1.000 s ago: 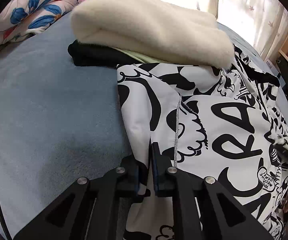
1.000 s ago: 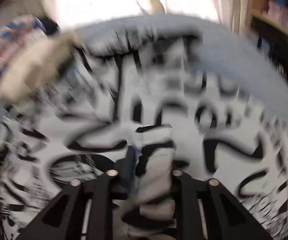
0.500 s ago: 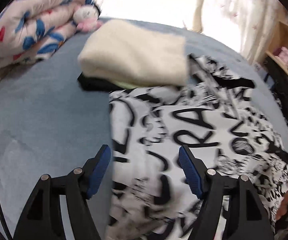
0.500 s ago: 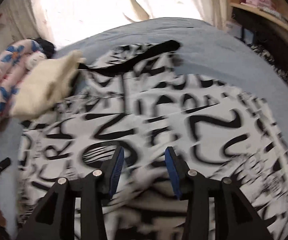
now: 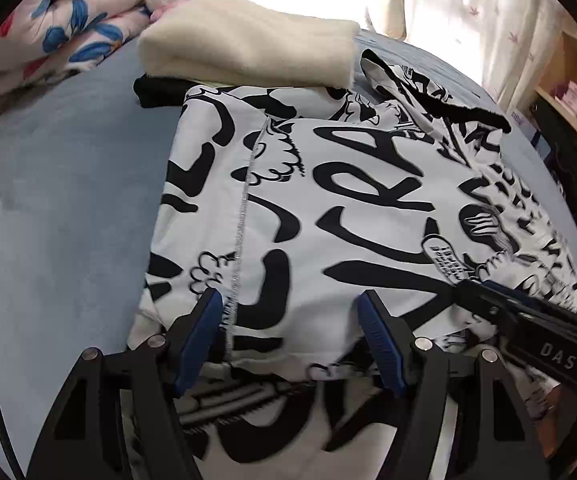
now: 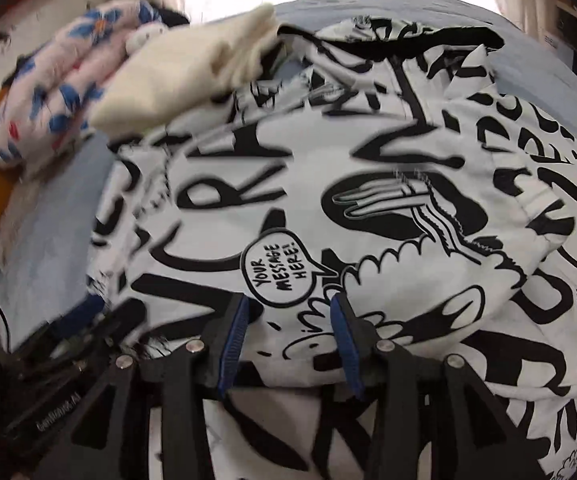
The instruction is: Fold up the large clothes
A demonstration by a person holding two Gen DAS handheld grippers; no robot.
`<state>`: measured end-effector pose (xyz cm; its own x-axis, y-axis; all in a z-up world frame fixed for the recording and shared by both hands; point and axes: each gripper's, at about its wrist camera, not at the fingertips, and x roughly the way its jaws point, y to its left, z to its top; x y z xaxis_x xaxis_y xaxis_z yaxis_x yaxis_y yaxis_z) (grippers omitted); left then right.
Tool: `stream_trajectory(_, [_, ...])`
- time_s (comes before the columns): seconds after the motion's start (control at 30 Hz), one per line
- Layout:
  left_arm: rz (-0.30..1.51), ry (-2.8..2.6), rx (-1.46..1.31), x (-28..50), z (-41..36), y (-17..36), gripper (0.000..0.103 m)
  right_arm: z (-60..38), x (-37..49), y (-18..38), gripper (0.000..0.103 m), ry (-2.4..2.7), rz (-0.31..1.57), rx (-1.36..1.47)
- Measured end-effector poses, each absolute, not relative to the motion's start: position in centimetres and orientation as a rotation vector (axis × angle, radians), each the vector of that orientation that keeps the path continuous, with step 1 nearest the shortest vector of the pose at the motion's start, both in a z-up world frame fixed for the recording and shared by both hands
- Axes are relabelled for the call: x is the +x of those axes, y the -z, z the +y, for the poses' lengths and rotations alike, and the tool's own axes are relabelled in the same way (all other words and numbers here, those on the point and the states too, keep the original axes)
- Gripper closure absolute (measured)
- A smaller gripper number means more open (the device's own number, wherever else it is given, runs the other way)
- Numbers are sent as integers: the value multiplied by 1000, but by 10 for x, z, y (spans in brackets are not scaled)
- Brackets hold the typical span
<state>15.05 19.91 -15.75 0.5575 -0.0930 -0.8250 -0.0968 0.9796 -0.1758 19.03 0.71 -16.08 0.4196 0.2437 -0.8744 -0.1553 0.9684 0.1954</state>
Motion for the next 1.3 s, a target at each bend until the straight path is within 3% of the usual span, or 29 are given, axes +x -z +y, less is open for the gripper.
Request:
stream_trajectory(0.3, [979,-12,-154,151,219,163,34,-65,187,149,64,-4,1023,57])
stream_trajectory(0.37, [979,-18,-133,152,219,164,34,-76,186,148,74,10,1023,75])
stream_trajectory(0.53, [983,-44,-123,154,227,167,30,-84,181,145,74,43,1010,75])
stream_trajectory(0.6, [990,-65,-130,154,233,169,23,-87,179,144,74,50,1006,86])
stream_trajectory(1.3, [987,-95,-121,144,236,155,23,-95,158,129,71,105,1009,113])
